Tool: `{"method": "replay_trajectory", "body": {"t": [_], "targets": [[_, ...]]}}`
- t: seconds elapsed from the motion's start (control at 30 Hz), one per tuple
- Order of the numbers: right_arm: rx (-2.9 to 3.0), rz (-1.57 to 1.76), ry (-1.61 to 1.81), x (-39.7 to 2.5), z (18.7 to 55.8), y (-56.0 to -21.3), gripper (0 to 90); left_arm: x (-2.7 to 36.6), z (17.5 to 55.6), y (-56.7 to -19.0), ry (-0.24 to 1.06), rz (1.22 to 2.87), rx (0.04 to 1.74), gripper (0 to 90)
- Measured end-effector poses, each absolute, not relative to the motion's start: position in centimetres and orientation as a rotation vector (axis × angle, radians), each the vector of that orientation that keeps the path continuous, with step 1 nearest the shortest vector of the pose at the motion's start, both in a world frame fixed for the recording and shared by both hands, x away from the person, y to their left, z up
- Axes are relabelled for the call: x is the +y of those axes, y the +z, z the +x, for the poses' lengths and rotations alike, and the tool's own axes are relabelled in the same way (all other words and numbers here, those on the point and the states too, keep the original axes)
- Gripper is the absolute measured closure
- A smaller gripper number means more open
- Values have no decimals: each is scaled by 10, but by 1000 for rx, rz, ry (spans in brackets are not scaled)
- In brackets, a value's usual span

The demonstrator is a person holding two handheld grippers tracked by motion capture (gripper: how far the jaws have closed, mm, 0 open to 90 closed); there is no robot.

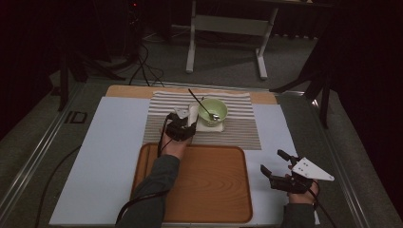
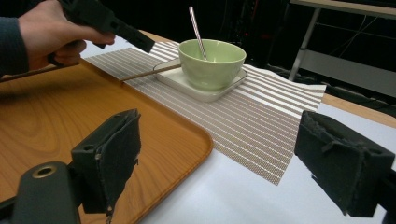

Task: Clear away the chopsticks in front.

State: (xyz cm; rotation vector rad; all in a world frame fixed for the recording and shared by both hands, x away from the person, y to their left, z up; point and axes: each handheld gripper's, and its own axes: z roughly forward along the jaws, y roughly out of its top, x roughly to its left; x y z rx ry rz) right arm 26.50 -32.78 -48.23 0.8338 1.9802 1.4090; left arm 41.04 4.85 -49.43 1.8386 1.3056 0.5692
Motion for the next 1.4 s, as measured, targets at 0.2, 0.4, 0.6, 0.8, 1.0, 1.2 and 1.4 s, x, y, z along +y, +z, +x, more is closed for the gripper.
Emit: {"method": "replay_trajectory", "body": {"t": [0.2,0.4,0.6,0.8,1.0,1.2,1.4], "targets": [[1977,834,1414,-329,265,-482,139,43,422,-499,565,1857,1322,607],[1975,836,1418,-329,265,-482,139,40,431,-506,536,1871,1346,628],[1972,840,1421,-330,265,-482,139,34,439,-513,518,1894,1370,652],[1966,843,1426,-331,265,-482,139,28,447,-520,505,1912,1400,678],[1958,848,1430,-333,265,-482,139,28,452,-525,498,1901,1445,727],[1950,852,1432,-333,264,-481,139,28,455,-526,496,1881,1485,808],[1948,849,1434,-334,264,-481,139,32,455,-525,498,1847,1514,849]]}}
